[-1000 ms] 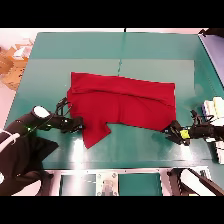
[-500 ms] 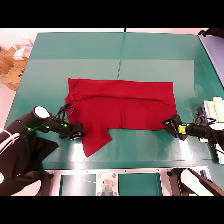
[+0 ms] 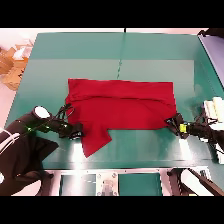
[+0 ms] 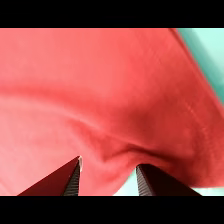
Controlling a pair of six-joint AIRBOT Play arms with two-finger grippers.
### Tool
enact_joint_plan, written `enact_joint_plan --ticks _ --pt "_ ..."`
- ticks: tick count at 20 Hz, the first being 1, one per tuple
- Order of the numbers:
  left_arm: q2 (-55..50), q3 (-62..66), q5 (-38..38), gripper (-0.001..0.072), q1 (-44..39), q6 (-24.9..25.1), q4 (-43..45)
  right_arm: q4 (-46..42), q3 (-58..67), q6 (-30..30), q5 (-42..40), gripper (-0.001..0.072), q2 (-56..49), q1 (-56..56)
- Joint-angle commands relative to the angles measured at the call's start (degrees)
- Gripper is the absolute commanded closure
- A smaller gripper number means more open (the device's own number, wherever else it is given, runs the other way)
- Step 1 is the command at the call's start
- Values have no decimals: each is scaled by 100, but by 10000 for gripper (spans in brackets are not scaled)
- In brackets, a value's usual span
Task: Fold the shirts.
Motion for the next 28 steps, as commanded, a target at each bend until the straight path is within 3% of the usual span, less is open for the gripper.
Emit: enact_joint_plan --ticks 1,9,10,11,12,15,18,22,25,28 --pt "-4 2 0 679 2 0 2 -369 -2 52 -107 209 -4 -72" --pt "-4 2 72 679 2 2 -15 -448 9 50 315 230 -4 -409" --pt "-4 2 76 679 2 4 -26 -407 9 48 249 365 -4 -409" --pt "-4 2 79 679 0 31 -42 -387 7 46 181 561 -7 -409" --pt "-4 2 76 679 2 122 -76 -330 9 44 146 682 -7 -409" --pt "-4 15 68 679 0 212 -83 310 26 -509 181 698 -2 -404" --pt "133 304 -192 680 2 262 114 223 426 -772 868 699 9 -435" --pt "730 1132 -841 680 2 -367 1154 -111 1257 -691 1943 699 426 -590" --pt "964 1891 -1239 680 2 -503 1388 -101 1788 -501 2251 699 750 -612" --pt "964 2671 -876 680 2 -509 1552 17 2065 -507 2256 699 745 -610"
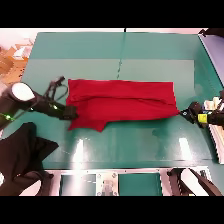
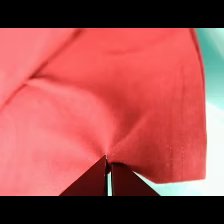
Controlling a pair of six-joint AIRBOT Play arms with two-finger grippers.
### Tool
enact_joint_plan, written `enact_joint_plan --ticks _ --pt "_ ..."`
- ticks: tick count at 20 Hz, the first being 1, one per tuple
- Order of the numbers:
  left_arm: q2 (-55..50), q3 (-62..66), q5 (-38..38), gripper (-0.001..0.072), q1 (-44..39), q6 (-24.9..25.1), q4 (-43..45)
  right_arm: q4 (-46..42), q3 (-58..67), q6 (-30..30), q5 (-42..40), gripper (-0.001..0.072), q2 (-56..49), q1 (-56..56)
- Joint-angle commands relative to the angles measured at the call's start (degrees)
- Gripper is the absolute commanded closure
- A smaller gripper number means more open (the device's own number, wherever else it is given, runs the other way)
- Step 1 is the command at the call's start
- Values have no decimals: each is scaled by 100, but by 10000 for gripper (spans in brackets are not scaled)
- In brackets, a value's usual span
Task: Fold the shirts.
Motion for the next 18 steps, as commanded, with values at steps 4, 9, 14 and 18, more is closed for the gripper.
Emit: enact_joint_plan --ticks 4,9,14,18 --pt "-426 1683 765 681 4 -269 1005 584 603 -11 -518 699 -105 181" --pt "-2065 2785 1054 681 4 -251 1008 645 1674 -127 -1143 699 -1543 938" --pt "-3574 3923 1126 680 4 -249 1005 647 3156 -146 -1248 698 -3460 1375" --pt "-4190 4120 2302 553 4 -256 938 647 4367 -144 -1252 659 -4887 1528"
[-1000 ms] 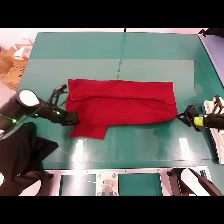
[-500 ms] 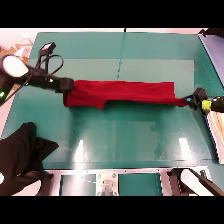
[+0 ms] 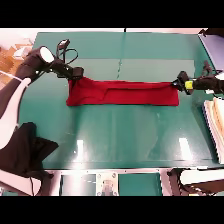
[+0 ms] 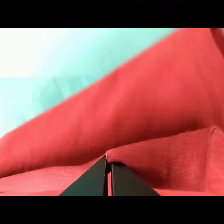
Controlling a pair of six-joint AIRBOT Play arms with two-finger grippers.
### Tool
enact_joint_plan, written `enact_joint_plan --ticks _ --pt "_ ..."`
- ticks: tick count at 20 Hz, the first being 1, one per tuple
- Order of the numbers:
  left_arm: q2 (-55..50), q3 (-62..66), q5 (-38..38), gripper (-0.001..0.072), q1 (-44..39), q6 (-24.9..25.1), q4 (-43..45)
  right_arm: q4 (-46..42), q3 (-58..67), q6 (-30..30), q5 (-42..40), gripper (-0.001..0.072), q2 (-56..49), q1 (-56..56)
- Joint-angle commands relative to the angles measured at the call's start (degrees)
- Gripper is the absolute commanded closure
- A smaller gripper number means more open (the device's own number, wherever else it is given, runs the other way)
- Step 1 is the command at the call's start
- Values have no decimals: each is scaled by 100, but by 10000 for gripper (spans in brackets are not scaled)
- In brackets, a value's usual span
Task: Fold the shirts.
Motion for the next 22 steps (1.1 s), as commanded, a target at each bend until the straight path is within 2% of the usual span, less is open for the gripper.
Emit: enact_joint_plan --ticks 1,2,3,7,9,11,12,17,19,20,22 --pt "-507 236 1169 201 15 -26 -39 2 1139 -11 83 483 -1165 68" --pt "-501 278 1405 4 42 -122 -20 -13 1416 -63 278 312 -1270 -31" --pt "-501 426 1338 2 120 -243 -20 -155 1657 -306 549 272 -1276 -179" --pt "-501 1088 -118 3 610 -490 -20 -1213 2184 -398 1794 272 -1276 -990" --pt "-498 1226 -623 24 739 -522 -20 -1287 2179 -466 2275 272 -1432 -1272" --pt "-501 1259 -868 625 758 -446 -26 -1287 2166 -634 2514 272 -1685 -1351" --pt "-501 1259 -929 679 741 -411 -63 -1241 2166 -758 2608 272 -1827 -1329" --pt "-525 1259 -1062 679 479 -409 -306 -361 2175 -1220 2712 278 -2439 -981" --pt "-525 1259 -1003 679 293 -407 -334 -125 2179 -1335 2564 333 -2581 -813" --pt "-531 1259 -951 679 166 -409 -339 -114 2197 -1342 2461 336 -2640 -732" --pt "-549 1231 -811 679 -103 -409 -341 -79 2275 -1364 2420 478 -2697 -647"
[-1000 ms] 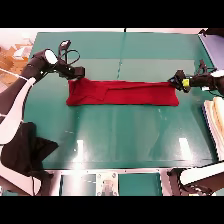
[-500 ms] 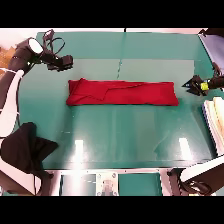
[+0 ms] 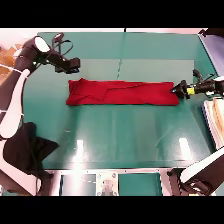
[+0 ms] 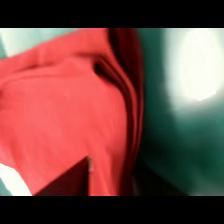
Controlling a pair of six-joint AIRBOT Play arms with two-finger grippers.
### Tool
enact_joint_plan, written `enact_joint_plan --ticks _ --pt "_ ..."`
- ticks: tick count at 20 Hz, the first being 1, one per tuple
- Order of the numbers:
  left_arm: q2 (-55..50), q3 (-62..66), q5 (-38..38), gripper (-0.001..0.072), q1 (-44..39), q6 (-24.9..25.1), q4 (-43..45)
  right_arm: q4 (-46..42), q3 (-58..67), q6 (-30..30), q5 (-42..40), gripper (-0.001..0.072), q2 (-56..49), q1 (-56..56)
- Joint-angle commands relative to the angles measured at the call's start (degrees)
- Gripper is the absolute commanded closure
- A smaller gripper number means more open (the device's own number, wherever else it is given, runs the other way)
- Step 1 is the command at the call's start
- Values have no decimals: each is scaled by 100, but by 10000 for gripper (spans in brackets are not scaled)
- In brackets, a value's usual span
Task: Fold the shirts.
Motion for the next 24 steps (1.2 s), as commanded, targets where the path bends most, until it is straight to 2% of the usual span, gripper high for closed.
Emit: enact_joint_plan --ticks 1,2,6,10,13,15,20,22,24 --pt "-42 -17 203 679 -446 7 -42 122 127 -151 -114 607 -157 153" --pt "-90 -20 319 679 -623 4 -44 122 260 -146 -26 698 -157 144" --pt "-573 -17 1097 679 -1462 -201 -125 249 1078 -79 903 699 35 103" --pt "-1290 -11 2225 680 -2267 -306 -811 678 1637 225 1757 699 645 177" --pt "-1652 31 2791 680 -2640 -645 -1067 901 1700 310 1947 699 1180 299" --pt "-1805 35 3047 680 -2815 -643 -1362 1001 1698 330 1976 699 1488 367" --pt "-2031 85 3407 679 -3012 -616 -2214 1703 1698 306 1982 699 1886 501" --pt "-1934 111 3296 679 -2962 -503 -2253 1679 1687 306 1982 698 1882 557" --pt "-1759 297 2798 679 -2734 -146 -2240 1685 1679 308 1982 698 1884 675"
